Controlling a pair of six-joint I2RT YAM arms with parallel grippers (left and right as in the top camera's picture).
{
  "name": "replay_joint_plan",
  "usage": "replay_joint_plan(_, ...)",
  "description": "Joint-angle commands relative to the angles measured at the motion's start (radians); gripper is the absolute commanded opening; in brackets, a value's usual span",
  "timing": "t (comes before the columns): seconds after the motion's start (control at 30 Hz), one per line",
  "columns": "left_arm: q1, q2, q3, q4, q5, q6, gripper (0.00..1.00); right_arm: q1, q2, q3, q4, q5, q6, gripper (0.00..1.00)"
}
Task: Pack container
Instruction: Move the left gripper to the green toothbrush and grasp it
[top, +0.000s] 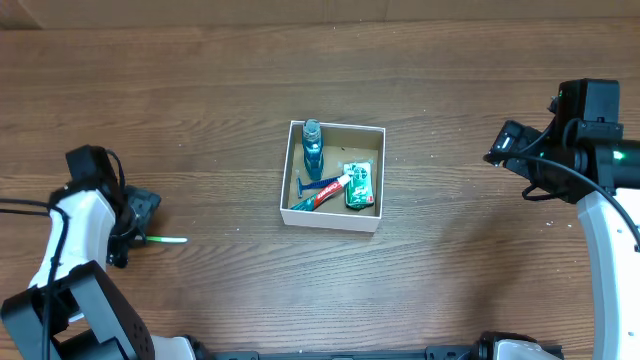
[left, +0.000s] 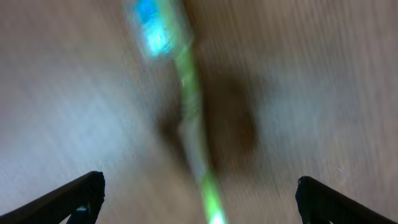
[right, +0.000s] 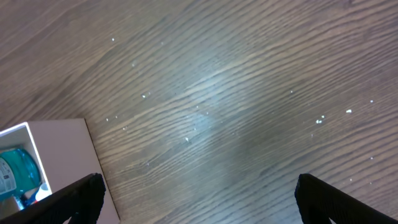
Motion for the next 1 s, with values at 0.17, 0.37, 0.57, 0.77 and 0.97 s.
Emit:
replay_joint_plan(0.17, 0.008, 0.086, -0.051, 0.12, 0.037, 0.097, 1.0, -0.003, -0.006, -0.003, 0.004, -0.005, -0.006, 1.0)
replay_joint_plan(0.37, 0.008, 0.2, -0.051, 0.117, 0.047, 0.097, 0.89, -0.003, -0.006, -0.003, 0.004, -0.005, -0.006, 1.0)
replay_joint_plan(0.57, 0.008, 0.205, -0.051, 0.1, 0.072, 0.098, 0.3, -0.003, -0.006, -0.003, 0.004, -0.005, -0.006, 1.0)
replay_joint_plan(0.77, 0.007, 0.205, -0.051, 0.1, 0.114, 0.098, 0.12, -0.003, -0.006, -0.003, 0.007, -0.005, -0.006, 1.0)
replay_joint_plan(0.97, 0.004, 0.203, -0.031, 0.089, 0.126, 0.105, 0.04, -0.003, -0.006, -0.003, 0.008, -0.005, -0.006, 1.0)
